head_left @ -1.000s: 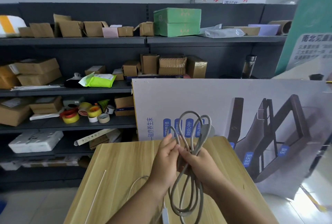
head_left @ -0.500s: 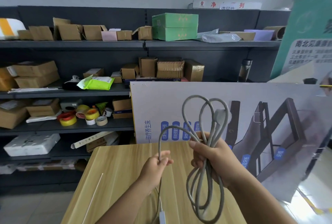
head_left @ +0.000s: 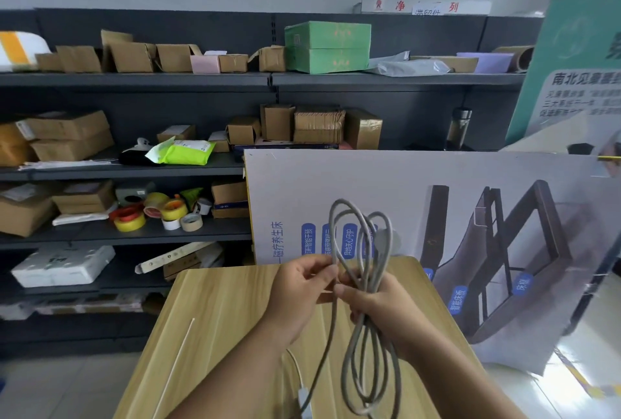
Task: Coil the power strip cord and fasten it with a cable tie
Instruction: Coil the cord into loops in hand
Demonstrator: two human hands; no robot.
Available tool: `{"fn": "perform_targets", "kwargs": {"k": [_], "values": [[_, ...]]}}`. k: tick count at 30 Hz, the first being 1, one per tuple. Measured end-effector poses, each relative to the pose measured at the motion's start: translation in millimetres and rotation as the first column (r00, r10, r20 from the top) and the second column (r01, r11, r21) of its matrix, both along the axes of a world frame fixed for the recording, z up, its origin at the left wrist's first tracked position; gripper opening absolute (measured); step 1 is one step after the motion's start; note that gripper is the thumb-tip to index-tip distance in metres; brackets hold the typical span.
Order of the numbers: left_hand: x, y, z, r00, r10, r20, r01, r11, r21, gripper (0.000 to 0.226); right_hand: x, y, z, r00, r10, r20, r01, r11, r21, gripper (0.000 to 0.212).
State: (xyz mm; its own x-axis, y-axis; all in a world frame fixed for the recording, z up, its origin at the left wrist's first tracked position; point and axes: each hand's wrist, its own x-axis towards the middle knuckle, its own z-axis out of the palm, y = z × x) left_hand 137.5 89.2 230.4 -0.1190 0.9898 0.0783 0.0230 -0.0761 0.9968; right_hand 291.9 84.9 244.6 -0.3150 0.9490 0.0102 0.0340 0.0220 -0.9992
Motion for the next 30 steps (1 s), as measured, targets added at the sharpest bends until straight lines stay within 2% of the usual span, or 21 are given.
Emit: {"fn": "perform_targets", "kwargs": {"k": [2, 4, 7, 9, 11, 13, 14, 15, 16, 17, 19, 21, 22, 24, 26, 29, 30], "values": [[5.7, -6.0, 12.2, 1.0, 0.03, 0.006, -0.03, 0.998, 0.047, 0.012, -7.6, -1.0, 3.2, 0.999, 0.023, -0.046, -0.024, 0.999, -0.02, 0.016], [7.7, -11.2, 21.1, 0.999, 0.051, -0.011, -0.05, 0.994, 0.099, 0.009, -9.2, 0.4, 6.0, 0.999, 0.021, -0.027, -0.022, 0.999, -0.03, 0.015], [10.0, -13.6, 27.4, 0.978, 0.078, -0.194, -0.038, 0.979, 0.201, 0.011, -9.4, 0.7, 2.5, 1.0, -0.003, 0.019, 0.003, 1.0, -0.021, 0.013], [4.2, -12.0, 22.6, 0.954, 0.109, -0.279, -0.056, 0.98, 0.189, 0.011, -7.9, 0.8, -1.6, 0.996, -0.087, 0.016, 0.086, 0.995, 0.042, 0.017], [-4.4, -11.7, 10.0, 0.964, 0.107, -0.244, -0.092, 0.993, 0.071, 0.02, -1.4, 3.3, -2.2, 0.988, -0.155, -0.022, 0.157, 0.982, 0.109, 0.025], [-13.0, -12.3, -17.6, 0.979, 0.194, -0.059, -0.202, 0.961, -0.191, 0.03, 7.4, 6.9, 2.4, 0.984, -0.152, -0.096, 0.161, 0.982, 0.099, 0.023], [-16.0, -15.7, -35.7, 0.956, 0.285, 0.073, -0.231, 0.882, -0.411, 0.036, 10.9, 7.7, 6.2, 0.981, -0.127, -0.148, 0.14, 0.987, 0.081, 0.023], [-18.3, -20.1, -60.6, 0.896, 0.392, 0.208, -0.203, 0.778, -0.594, 0.041, 13.3, 8.2, 10.1, 0.972, -0.104, -0.209, 0.121, 0.99, 0.068, 0.023], [-18.7, -30.2, -84.4, 0.849, 0.447, 0.281, -0.112, 0.673, -0.731, 0.047, 14.4, 8.8, 13.6, 0.961, -0.094, -0.261, 0.115, 0.991, 0.068, 0.023], [-18.9, -40.4, -109.4, 0.83, 0.457, 0.32, -0.029, 0.609, -0.793, 0.053, 14.8, 9.3, 16.7, 0.951, -0.091, -0.295, 0.12, 0.989, 0.083, 0.022], [-13.0, -47.8, -138.0, 0.866, 0.4, 0.299, 0.04, 0.539, -0.841, 0.059, 14.6, 9.1, 22.0, 0.94, -0.094, -0.329, 0.139, 0.984, 0.115, 0.017], [-0.3, -43.3, -146.0, 0.885, 0.341, 0.316, 0.129, 0.473, -0.871, 0.047, 13.5, 8.3, 27.0, 0.932, -0.091, -0.351, 0.145, 0.981, 0.129, 0.014], [4.1, -40.2, -146.7, 0.901, 0.297, 0.315, 0.158, 0.451, -0.878, 0.05, 12.7, 7.8, 28.9, 0.932, -0.094, -0.349, 0.149, 0.979, 0.136, 0.014], [13.2, -34.5, -144.9, 0.93, 0.156, 0.333, 0.231, 0.454, -0.86, 0.061, 11.7, 7.1, 31.7, 0.94, -0.121, -0.318, 0.182, 0.969, 0.168, 0.017], [16.9, -44.5, -133.6, 0.92, 0.038, 0.39, 0.321, 0.495, -0.807, 0.047, 11.9, 7.3, 32.6, 0.948, -0.159, -0.277, 0.221, 0.953, 0.207, 0.018], [18.5, -43.1, -113.0, 0.998, 0.008, 0.068, 0.051, 0.578, -0.815, 0.036, 14.0, 8.4, 32.4, 0.953, -0.22, -0.207, 0.271, 0.927, 0.258, 0.015], [18.6, -43.7, -109.9, 0.995, 0.011, 0.103, 0.078, 0.578, -0.812, 0.043, 14.8, 8.5, 32.0, 0.952, -0.239, -0.192, 0.286, 0.92, 0.268, 0.015]]}}
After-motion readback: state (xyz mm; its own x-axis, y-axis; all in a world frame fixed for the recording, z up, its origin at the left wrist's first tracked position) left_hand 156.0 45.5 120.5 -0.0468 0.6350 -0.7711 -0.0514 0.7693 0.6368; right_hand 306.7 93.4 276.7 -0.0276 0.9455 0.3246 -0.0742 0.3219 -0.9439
